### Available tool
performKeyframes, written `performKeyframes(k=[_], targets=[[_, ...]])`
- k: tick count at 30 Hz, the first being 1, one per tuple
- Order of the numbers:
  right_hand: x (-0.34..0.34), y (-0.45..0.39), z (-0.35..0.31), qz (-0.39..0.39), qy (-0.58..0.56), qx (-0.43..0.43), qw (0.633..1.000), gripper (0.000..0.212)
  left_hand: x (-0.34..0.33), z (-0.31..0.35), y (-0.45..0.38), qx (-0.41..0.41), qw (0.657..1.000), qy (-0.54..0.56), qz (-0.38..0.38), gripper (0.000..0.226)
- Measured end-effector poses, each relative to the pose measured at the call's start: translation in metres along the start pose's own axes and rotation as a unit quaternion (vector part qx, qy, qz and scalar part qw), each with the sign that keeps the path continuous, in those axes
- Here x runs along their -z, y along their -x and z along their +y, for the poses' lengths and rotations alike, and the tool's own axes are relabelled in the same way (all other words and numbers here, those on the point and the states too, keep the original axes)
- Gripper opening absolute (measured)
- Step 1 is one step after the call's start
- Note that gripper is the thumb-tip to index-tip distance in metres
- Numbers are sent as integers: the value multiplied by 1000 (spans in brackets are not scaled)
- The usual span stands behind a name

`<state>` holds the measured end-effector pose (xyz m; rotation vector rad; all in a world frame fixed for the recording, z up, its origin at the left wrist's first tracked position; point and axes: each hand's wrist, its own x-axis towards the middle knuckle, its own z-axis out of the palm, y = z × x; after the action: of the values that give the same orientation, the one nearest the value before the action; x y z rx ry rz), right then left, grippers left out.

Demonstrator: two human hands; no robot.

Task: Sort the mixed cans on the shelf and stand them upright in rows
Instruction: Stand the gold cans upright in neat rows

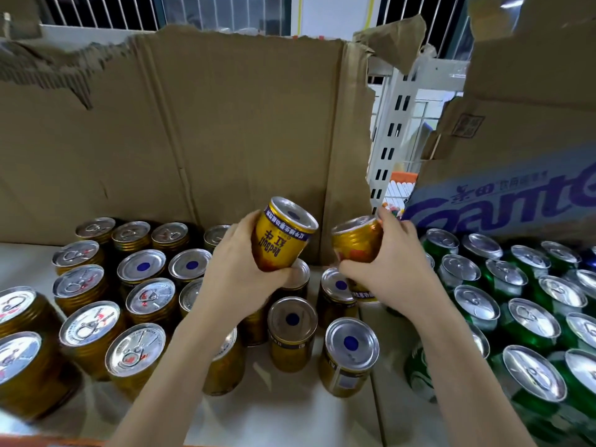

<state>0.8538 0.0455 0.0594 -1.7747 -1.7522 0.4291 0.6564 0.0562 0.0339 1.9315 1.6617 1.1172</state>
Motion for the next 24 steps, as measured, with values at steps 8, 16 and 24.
performKeyframes(k=[8,16,24], targets=[[5,-8,11,24,-114,-4,993,84,25,17,-15,-22,999,3,-26,76],[-5,-10,17,-1,-168,-9,986,74,18,16,-32,-106,983,-64,-137,82],[-18,-13,19,-68,-158,7,985,84,5,7,-42,-175,946,-103,-254,80]])
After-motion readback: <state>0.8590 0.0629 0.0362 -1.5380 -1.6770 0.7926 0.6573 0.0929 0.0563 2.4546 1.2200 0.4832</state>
